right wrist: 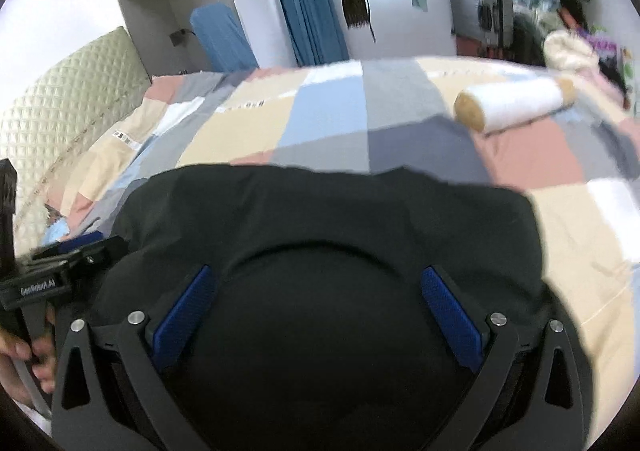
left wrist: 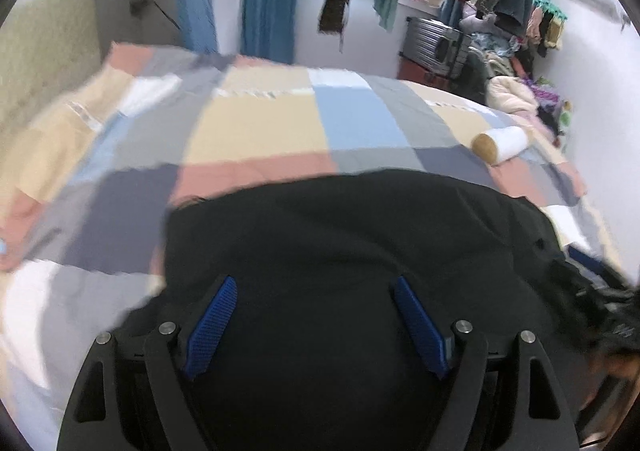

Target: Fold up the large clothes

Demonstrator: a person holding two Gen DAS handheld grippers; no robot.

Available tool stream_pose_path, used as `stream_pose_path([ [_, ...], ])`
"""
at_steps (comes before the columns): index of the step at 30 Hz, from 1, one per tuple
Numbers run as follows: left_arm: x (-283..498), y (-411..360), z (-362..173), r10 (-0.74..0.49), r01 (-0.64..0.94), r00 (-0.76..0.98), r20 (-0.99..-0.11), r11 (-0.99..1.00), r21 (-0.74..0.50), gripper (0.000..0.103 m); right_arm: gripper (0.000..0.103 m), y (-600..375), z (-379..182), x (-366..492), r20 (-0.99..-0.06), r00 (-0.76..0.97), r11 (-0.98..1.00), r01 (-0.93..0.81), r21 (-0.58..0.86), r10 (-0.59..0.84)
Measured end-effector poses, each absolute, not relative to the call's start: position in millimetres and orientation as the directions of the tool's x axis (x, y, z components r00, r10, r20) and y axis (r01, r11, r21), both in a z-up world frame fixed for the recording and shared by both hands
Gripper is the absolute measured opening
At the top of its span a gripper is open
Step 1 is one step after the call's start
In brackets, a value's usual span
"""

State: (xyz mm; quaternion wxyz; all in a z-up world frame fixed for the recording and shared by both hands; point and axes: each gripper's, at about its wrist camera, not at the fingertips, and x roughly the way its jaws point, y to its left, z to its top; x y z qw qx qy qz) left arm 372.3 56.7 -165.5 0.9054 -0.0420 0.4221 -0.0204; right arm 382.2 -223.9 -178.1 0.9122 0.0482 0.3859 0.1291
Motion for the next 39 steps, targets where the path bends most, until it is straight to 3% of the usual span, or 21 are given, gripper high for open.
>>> stream_pose_path([
  [5, 354.3, 73.8, -153.4, 0.061, -0.070, 0.700, -0.711, 0.997, 0.016, 0.081, 0.100, -238.8, -153.0, 360.5, -0.641, 0.740, 0.975, -0.209, 0.071, 0.205],
  [8, 353.8, 82.7, -161.8, 0.047, -0.063, 0.688, -0.725, 0.998, 0.005, 0.081, 0.094, -251.0, -157.2, 353.6, -0.655, 0.732, 0.979, -0.196, 0.056, 0.185],
  [14, 355.1, 88.7, -186.0, 0.008, -0.042, 0.655, -0.756, 0.999, -0.025, 0.081, 0.094, -267.3, -190.9, 364.1, -0.720, 0.670, 0.983, -0.148, 0.107, 0.180],
  [25, 348.0, 97.6, -197.2, -0.046, -0.044, 0.667, -0.744, 0.994, -0.102, 0.083, 0.097, -258.5, -207.6, 369.7, -0.722, 0.667, 0.982, -0.151, 0.110, 0.184],
  [31, 336.4, 87.2, -178.3, 0.034, -0.087, 0.680, -0.732, 0.996, -0.034, 0.083, 0.097, -258.4, -191.1, 355.5, -0.692, 0.703, 0.986, -0.142, 0.091, 0.165],
  [39, 273.8, 57.1, -120.4, -0.038, -0.027, 0.733, -0.679, 0.996, -0.084, 0.086, 0.102, -245.7, -138.3, 307.4, -0.594, 0.780, 0.980, -0.168, 0.104, 0.197],
])
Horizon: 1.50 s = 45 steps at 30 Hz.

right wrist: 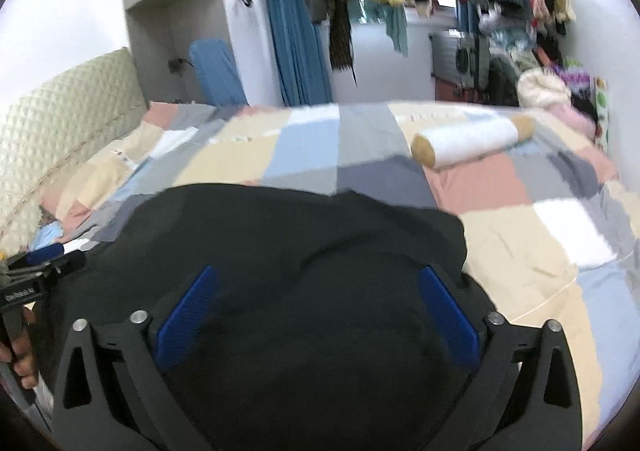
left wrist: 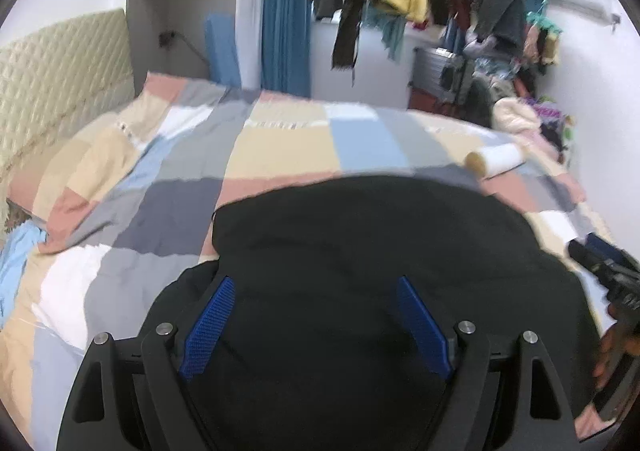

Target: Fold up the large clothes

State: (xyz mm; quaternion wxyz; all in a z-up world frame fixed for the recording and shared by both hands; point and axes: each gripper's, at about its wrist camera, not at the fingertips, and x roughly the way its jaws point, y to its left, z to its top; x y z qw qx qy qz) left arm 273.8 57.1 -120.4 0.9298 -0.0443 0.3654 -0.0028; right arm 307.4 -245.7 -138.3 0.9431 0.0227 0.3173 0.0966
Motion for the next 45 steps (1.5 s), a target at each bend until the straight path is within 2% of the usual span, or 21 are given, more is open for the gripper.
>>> stream_pose_path([
  [5, 227.5, 39.5, -55.8, -0.005, -0.026, 0.795, -0.607, 0.999, -0.042, 0.087, 0.103, -243.0, -85.6, 264.5, -0.520, 0.832, 0.982, -0.165, 0.096, 0.191],
  [10, 178.4, 29.8, 10.9, 0.010, -0.024, 0.855, -0.518, 0.999, -0.021, 0.094, 0.103, -243.5, -16.8, 212.1, -0.434, 0.884, 0.984, -0.163, 0.066, 0.175],
  [16, 115.6, 19.3, 79.1, 0.021, -0.019, 0.900, -0.435, 1.000, 0.009, 0.096, 0.103, -242.3, 57.2, 140.8, -0.305, 0.926, 0.975, -0.207, 0.080, 0.222],
  [20, 69.9, 13.0, 113.0, 0.028, -0.022, 0.940, -0.340, 1.000, 0.021, 0.102, 0.103, -240.4, 87.1, 102.0, -0.244, 0.937, 0.968, -0.231, 0.098, 0.249],
  [24, 40.8, 11.4, 127.8, 0.040, -0.037, 0.951, -0.306, 0.999, 0.017, 0.102, 0.103, -234.6, 96.9, 70.6, -0.196, 0.945, 0.965, -0.252, 0.075, 0.262],
  [28, 18.1, 7.2, 128.4, 0.064, -0.054, 0.951, -0.302, 0.998, 0.042, 0.102, 0.103, -224.9, 89.8, 49.1, -0.185, 0.949, 0.966, -0.253, 0.045, 0.257],
  [32, 3.9, 8.4, 117.0, 0.020, -0.020, 0.943, -0.332, 1.000, 0.004, 0.102, 0.103, -223.5, 78.1, 33.5, -0.198, 0.942, 0.962, -0.261, 0.079, 0.271],
  [45, -7.5, -15.3, 49.1, -0.010, 0.019, 0.881, -0.474, 1.000, 0.015, 0.102, 0.103, -228.7, 24.7, 2.7, -0.314, 0.922, 0.973, -0.200, 0.119, 0.228],
])
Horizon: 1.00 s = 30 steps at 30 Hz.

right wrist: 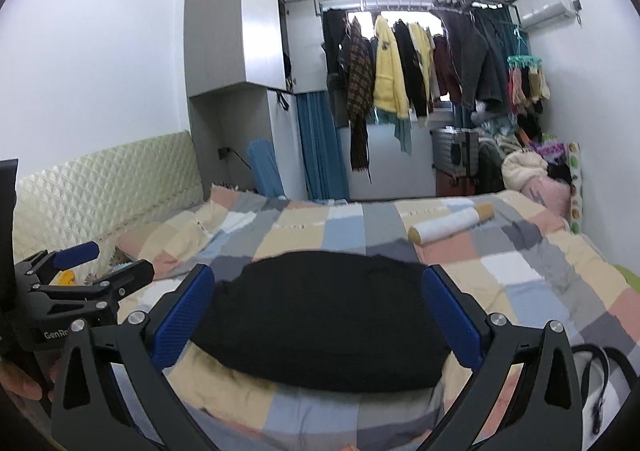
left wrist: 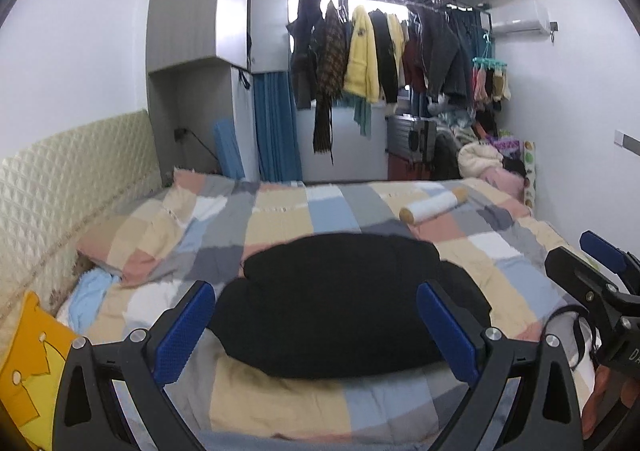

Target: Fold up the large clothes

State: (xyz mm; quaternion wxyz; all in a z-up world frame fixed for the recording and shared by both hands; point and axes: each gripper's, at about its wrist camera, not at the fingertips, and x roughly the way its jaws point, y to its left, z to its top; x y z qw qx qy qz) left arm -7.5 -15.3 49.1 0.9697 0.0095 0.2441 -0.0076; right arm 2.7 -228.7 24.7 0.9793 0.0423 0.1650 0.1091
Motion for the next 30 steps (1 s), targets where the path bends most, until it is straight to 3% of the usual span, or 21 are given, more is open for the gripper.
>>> stream_pose_path([
  [14, -0.8, 11.7, 1.4, -0.041, -0.022, 0.822, -0.568, 0.994, -0.103, 0.102, 0.103, -219.8, -27.3, -0.9, -0.444, 0.871, 0.978, -0.193, 0.084, 0.210],
  [17, -4.8, 13.2, -0.5, 0.013, -0.055, 0.835, -0.550, 0.997, -0.059, 0.102, 0.103, -218.8, -33.9, 0.3, -0.462, 0.859, 0.975, -0.198, 0.096, 0.220],
  [30, -7.7, 23.3, -17.7, 0.043, -0.090, 0.815, -0.577, 0.995, -0.053, 0.102, 0.103, -227.2, -42.5, -2.8, -0.466, 0.863, 0.980, -0.167, 0.107, 0.198],
])
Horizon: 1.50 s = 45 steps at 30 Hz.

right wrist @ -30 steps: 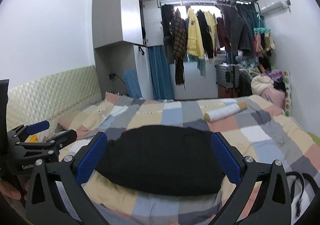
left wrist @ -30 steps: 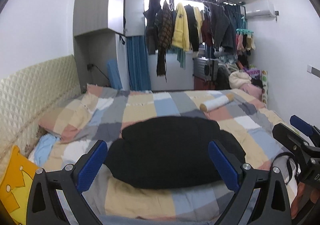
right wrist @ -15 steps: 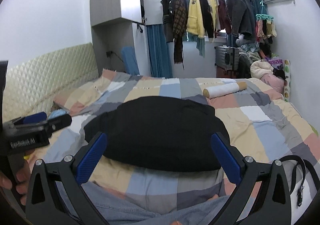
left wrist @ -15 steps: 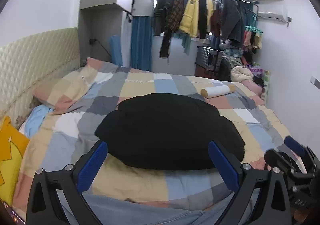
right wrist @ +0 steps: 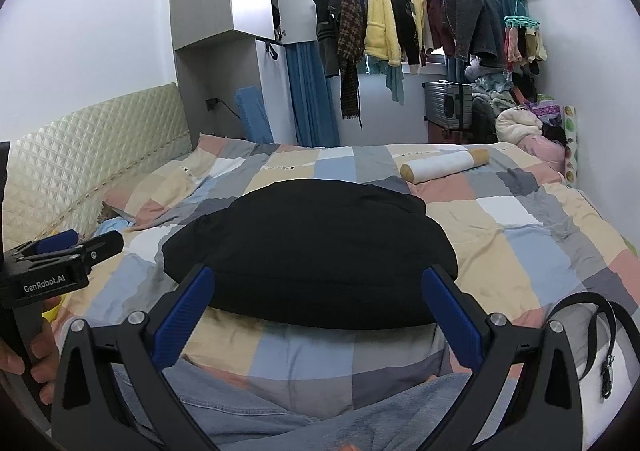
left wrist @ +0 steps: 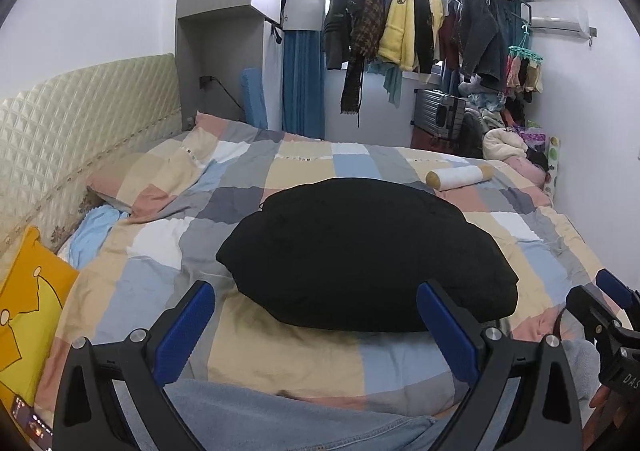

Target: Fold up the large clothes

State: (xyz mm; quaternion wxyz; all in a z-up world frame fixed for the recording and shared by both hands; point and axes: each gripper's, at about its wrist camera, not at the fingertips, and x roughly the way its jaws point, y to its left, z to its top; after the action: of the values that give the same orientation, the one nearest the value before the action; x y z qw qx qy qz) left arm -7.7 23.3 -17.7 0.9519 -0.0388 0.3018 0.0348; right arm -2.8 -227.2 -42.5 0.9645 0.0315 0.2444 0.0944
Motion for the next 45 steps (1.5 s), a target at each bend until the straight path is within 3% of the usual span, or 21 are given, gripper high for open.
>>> stream_pose_path([
  [9, -15.8, 32.0, -14.3, 0.047, -0.113, 0.840, -0.541, 0.990, -0.088, 0.102, 0.103, -222.2, -43.1, 1.4, -0.477, 0.856, 0.980, -0.175, 0.096, 0.200],
  [45, -13.2, 16.0, -19.4, 0.051, -0.094, 0.805, -0.591, 0.995, -0.042, 0.102, 0.103, -223.1, -50.2, -0.9, -0.491, 0.851, 0.983, -0.157, 0.098, 0.185],
])
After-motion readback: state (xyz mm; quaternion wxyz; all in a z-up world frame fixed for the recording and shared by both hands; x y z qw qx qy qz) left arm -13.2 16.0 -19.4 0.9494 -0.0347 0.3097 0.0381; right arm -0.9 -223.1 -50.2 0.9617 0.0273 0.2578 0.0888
